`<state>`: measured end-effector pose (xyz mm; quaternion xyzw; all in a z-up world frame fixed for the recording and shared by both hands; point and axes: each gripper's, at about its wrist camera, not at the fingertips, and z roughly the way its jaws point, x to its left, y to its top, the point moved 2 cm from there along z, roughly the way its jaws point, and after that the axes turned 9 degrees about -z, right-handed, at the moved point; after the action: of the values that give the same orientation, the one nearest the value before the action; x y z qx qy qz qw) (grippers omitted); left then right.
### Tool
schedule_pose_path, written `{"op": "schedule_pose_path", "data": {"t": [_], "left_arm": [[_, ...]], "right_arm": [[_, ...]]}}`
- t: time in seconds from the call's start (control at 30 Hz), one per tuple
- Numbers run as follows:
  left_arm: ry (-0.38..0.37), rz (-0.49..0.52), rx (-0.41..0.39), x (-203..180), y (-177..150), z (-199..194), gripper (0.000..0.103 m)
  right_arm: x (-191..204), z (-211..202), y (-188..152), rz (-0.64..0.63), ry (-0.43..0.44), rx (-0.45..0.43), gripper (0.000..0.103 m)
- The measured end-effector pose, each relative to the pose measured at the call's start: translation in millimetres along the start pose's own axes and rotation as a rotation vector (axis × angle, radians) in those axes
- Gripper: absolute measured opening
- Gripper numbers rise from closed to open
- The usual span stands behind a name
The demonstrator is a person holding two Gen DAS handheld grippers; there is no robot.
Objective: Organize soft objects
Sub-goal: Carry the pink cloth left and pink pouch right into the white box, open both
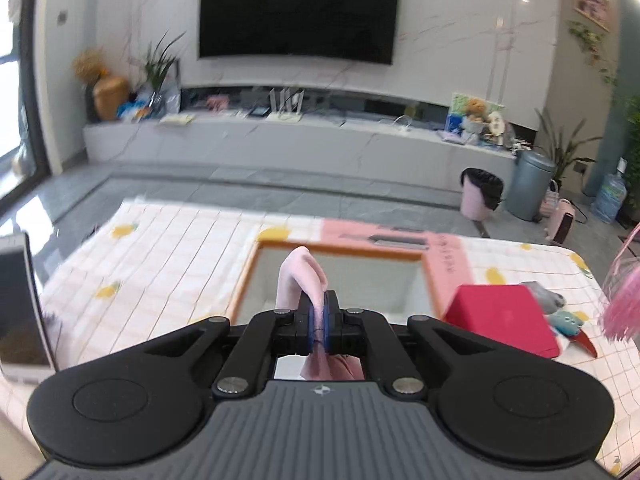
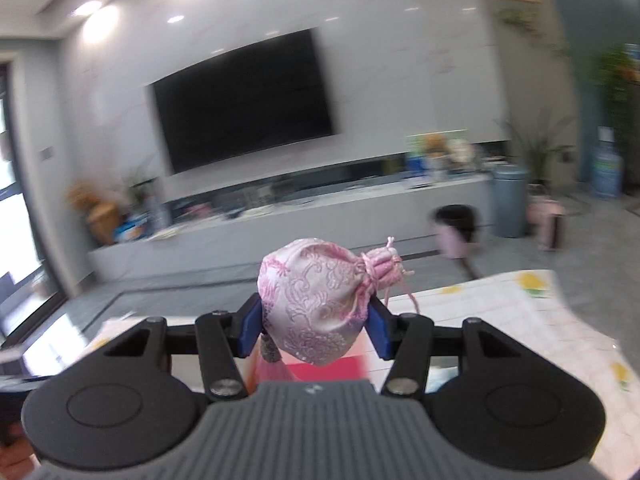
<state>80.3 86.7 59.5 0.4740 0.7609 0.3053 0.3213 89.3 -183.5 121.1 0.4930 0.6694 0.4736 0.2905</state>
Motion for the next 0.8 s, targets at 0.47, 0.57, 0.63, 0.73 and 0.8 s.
{"op": "schedule_pose_path", "data": {"t": [0.47,0.57,0.63,0.73,0.8], "left_arm": [[-0.016,0.001,0.241,61,-25,49,0.005],[0.022,0.082,0.287,55,-39,59,0.005],[0.059,0.093,0.305,55,-45,71,0.005],[0.058,0.115,0.287,49,-49,76,0.005],[0.051,0.12,0.273,45,-48,76,0.005]], "right_arm": [[153,102,-75,-0.253,0.359,0.248,0.054],[161,122,-94,-0.279,0.36,0.324,0.054],[162,131,-103,-0.296,0.344,0.362,0.054],[160,141,-108,-0.294,0.326,0.398,0.054],[158,138,-112,-0.296,0.327,0.41,0.054]]}}
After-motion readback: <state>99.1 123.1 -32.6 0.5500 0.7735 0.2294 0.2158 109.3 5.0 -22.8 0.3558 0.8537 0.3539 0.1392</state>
